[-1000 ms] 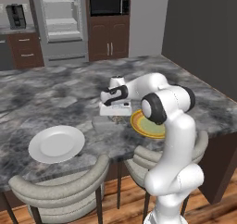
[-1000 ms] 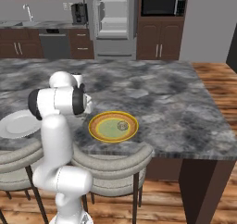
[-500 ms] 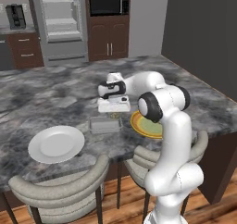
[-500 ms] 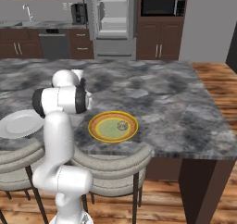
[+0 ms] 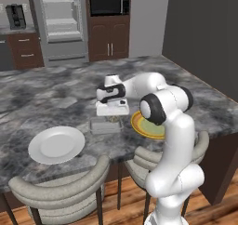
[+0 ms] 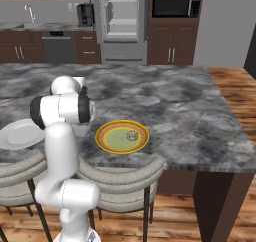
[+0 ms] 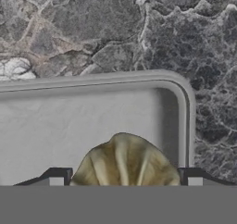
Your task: Place two dumplings into each of the tupperware containers and then place the containers in the fridge.
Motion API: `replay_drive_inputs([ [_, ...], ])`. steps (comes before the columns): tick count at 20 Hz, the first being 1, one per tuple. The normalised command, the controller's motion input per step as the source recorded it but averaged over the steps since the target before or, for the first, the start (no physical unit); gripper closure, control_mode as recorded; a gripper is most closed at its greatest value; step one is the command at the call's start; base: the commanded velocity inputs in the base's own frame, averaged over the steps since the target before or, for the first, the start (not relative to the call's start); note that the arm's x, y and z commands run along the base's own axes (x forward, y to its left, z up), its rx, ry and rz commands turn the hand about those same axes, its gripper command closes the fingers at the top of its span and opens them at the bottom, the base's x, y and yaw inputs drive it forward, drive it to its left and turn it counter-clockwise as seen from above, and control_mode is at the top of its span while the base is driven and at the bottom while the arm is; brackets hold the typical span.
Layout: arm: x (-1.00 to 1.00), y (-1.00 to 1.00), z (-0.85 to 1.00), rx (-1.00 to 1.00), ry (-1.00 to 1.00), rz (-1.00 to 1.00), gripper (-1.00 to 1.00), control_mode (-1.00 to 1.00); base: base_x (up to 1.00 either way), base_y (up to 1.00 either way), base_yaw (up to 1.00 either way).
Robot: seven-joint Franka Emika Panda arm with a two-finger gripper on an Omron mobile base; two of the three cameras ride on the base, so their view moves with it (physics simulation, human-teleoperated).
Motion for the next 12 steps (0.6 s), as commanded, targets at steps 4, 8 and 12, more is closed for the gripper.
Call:
replay_drive_inputs([
  [4,-0.02,0.06,-0.3,0.0,-0.12,0.0,1.0,-1.0,0.0,0.0,0.0],
  [8,0.0,0.01,-0.31,0.0,-0.16,0.0,1.0,-1.0,0.0,0.0,0.0],
  [12,-0.03,0.17,-0.09,0.0,-0.04,0.0,1.0,-1.0,0.0,0.0,0.0],
])
